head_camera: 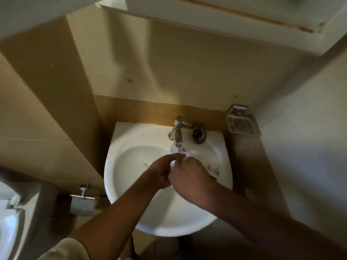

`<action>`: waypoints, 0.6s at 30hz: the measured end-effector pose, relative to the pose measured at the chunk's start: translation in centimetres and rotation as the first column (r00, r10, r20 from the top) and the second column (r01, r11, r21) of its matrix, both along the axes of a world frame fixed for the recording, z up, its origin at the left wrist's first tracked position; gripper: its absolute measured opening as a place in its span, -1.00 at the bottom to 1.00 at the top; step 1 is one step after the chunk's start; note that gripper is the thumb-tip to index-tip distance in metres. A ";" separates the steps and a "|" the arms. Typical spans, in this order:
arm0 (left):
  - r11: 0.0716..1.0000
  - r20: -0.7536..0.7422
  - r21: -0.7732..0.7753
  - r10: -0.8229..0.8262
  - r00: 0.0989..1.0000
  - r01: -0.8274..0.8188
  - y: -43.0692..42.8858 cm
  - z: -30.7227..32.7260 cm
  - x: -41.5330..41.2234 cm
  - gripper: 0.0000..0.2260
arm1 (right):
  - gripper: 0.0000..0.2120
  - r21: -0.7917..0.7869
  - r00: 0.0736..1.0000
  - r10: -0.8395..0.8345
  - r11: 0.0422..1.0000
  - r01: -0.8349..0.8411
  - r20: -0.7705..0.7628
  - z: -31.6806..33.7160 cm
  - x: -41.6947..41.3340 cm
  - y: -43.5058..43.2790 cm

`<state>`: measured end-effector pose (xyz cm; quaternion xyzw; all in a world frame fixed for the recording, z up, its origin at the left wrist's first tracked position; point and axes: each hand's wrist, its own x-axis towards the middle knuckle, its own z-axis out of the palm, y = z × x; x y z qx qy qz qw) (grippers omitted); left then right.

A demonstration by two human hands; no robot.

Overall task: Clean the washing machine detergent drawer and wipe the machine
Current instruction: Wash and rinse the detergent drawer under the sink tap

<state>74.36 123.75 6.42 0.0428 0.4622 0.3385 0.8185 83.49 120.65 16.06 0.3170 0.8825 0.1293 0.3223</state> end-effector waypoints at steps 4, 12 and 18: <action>0.998 0.037 -0.010 0.057 0.998 -0.057 -2.1 -0.7 0.7 -0.85 | -0.68 0.048 0.926 -0.035 0.997 0.057 -0.377 -2.2 2.7 -1.7; 0.971 -0.005 -0.106 0.213 0.977 -0.212 -3.9 1.1 1.2 -0.71 | -0.15 -0.583 -0.079 -0.763 0.418 0.696 -0.641 -3.1 10.8 -2.7; 0.918 0.044 -0.246 0.332 0.942 -0.311 -5.3 -2.1 1.1 -0.73 | -0.48 -0.870 -0.468 -0.809 0.106 0.481 -0.357 -4.0 10.4 -2.9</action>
